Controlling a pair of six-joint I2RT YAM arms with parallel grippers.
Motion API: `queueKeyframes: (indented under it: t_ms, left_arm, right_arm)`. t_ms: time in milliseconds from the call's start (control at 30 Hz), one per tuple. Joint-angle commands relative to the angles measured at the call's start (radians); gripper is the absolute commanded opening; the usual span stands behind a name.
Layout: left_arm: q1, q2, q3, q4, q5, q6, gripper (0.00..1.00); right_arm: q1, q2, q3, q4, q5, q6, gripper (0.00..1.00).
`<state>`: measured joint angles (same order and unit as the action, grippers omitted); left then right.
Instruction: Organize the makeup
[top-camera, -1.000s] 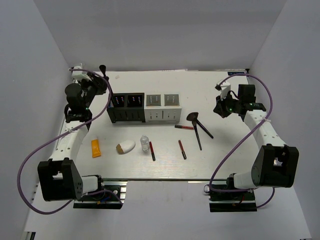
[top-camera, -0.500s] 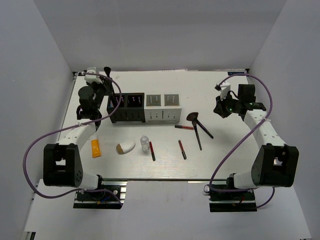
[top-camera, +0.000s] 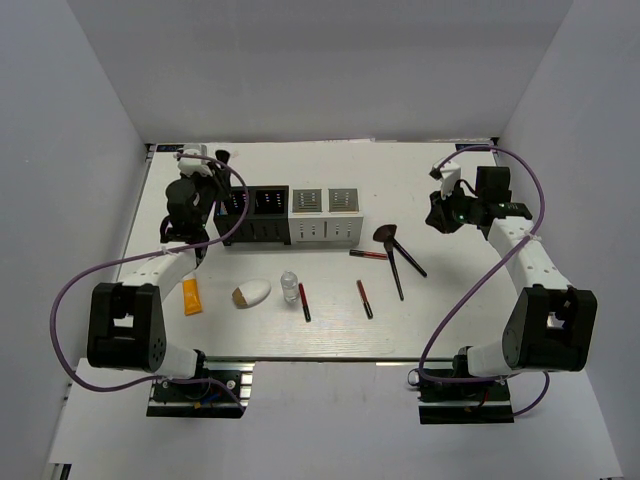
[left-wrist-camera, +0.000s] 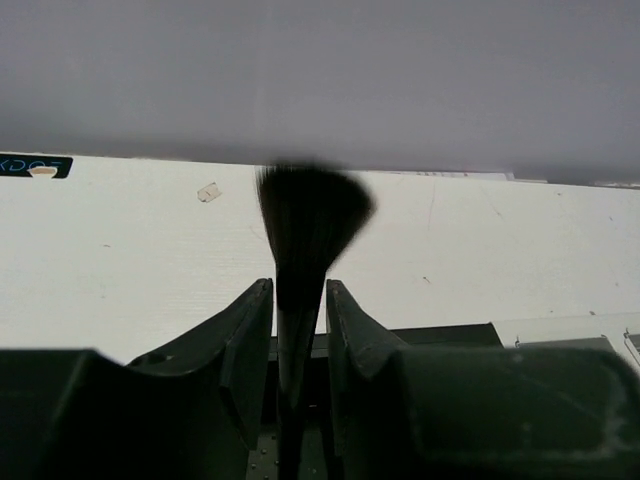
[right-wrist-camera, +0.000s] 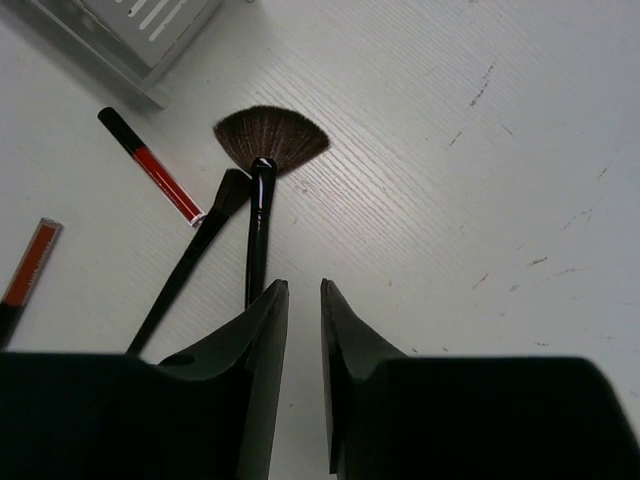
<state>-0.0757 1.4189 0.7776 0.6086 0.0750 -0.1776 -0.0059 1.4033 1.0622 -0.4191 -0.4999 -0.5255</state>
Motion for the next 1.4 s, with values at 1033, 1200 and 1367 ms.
queueKeyframes:
  t_ms: [1033,1200,1367]
  left_arm:
    - [-0.003,-0.653,0.011,-0.909,0.069,-0.299,0.68]
    - [-0.003,-0.767,-0.067,-0.975,0.029,-0.341,0.7]
    - [-0.003,-0.808,-0.078,-1.017,0.005,-0.346,0.7]
  right_arm:
    - [0.25,0.365,0.177,-0.081,0.328,0.246,0.44]
    - [0.244,0.418,0.232,-0.092,0.386,0.187,0.45]
    - [0.244,0.45,0.252,-0.125,0.338,0.127,0.46]
